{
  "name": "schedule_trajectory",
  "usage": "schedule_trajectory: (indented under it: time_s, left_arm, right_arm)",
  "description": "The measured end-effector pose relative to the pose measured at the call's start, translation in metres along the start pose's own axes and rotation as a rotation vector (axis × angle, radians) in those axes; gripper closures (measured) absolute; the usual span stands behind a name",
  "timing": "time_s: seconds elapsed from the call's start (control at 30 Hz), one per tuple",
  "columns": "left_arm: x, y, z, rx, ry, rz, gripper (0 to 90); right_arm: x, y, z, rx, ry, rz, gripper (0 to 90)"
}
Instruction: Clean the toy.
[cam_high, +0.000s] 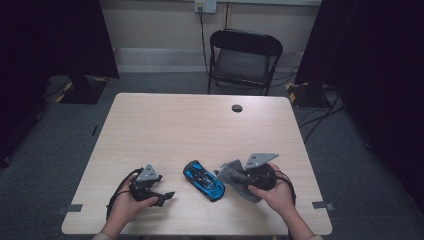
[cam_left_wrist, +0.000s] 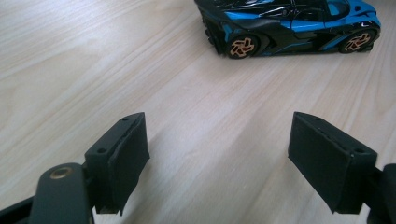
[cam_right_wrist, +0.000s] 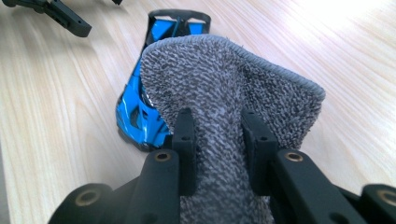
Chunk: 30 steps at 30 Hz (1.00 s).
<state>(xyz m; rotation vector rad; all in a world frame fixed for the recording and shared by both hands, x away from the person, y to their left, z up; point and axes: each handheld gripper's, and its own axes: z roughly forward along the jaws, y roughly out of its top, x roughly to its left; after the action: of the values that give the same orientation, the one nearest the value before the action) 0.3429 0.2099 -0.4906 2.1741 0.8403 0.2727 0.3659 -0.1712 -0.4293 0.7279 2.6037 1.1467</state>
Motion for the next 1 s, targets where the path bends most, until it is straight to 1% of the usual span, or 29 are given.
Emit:
schedule_trajectory:
  time_s: [0.07,0.13,0.17,0.2,0.27,0.3,0.37,0.43,0.47,0.53,0.63,0.67,0.77,0.83,1.0]
  left_arm:
    - [0.002,-0.004,-0.003,0.004,0.002,0.000,20.0]
    - [0.004,-0.008,-0.006,0.005,0.011,-0.012,20.0]
    - [0.006,-0.010,-0.008,0.010,0.022,-0.002,20.0]
    - [0.006,-0.012,-0.009,0.012,0.024,-0.009,20.0]
    - [0.007,-0.014,-0.011,0.023,0.026,0.011,19.8]
    - [0.008,-0.015,-0.012,0.027,0.026,0.012,19.5]
    - [0.008,-0.018,-0.015,0.027,0.012,-0.002,19.1]
    - [0.010,-0.020,-0.017,0.031,0.014,0.004,17.7]
    - [0.010,-0.021,-0.019,0.029,0.017,0.000,17.7]
    - [0.012,-0.024,-0.021,0.029,0.026,0.003,17.6]
    - [0.014,-0.028,-0.024,0.024,0.030,0.016,17.6]
    - [0.015,-0.029,-0.026,0.028,0.032,0.034,17.6]
    - [0.015,-0.032,-0.027,0.023,0.032,0.043,17.3]
    - [0.015,-0.032,-0.028,0.029,0.035,0.053,16.9]
    - [0.016,-0.034,-0.029,0.034,0.035,0.053,15.7]
  right_arm:
    - [0.002,0.004,0.000,-0.001,0.000,-0.010,71.0]
    - [0.003,0.009,0.001,-0.003,0.009,-0.020,70.9]
    - [0.004,0.012,0.001,-0.002,0.008,-0.026,70.9]
    - [0.005,0.014,0.001,-0.002,0.010,-0.029,70.9]
    - [0.007,0.020,0.003,-0.006,0.014,-0.038,70.9]
    - [0.008,0.023,0.003,-0.004,0.015,-0.041,70.9]
    - [0.012,0.028,0.006,-0.008,0.019,-0.054,70.9]
    - [0.015,0.034,0.009,-0.010,0.023,-0.063,70.9]
    - [0.016,0.037,0.011,-0.013,0.023,-0.062,70.9]
    - [0.020,0.044,0.015,-0.021,0.037,-0.069,70.9]
    - [0.028,0.054,0.025,-0.024,0.056,-0.082,70.9]
    - [0.032,0.058,0.028,-0.024,0.062,-0.088,70.9]
    - [0.042,0.069,0.039,-0.028,0.087,-0.109,70.9]
    - [0.049,0.075,0.046,-0.031,0.102,-0.118,70.9]
    - [0.068,0.091,0.064,-0.036,0.135,-0.146,70.9]
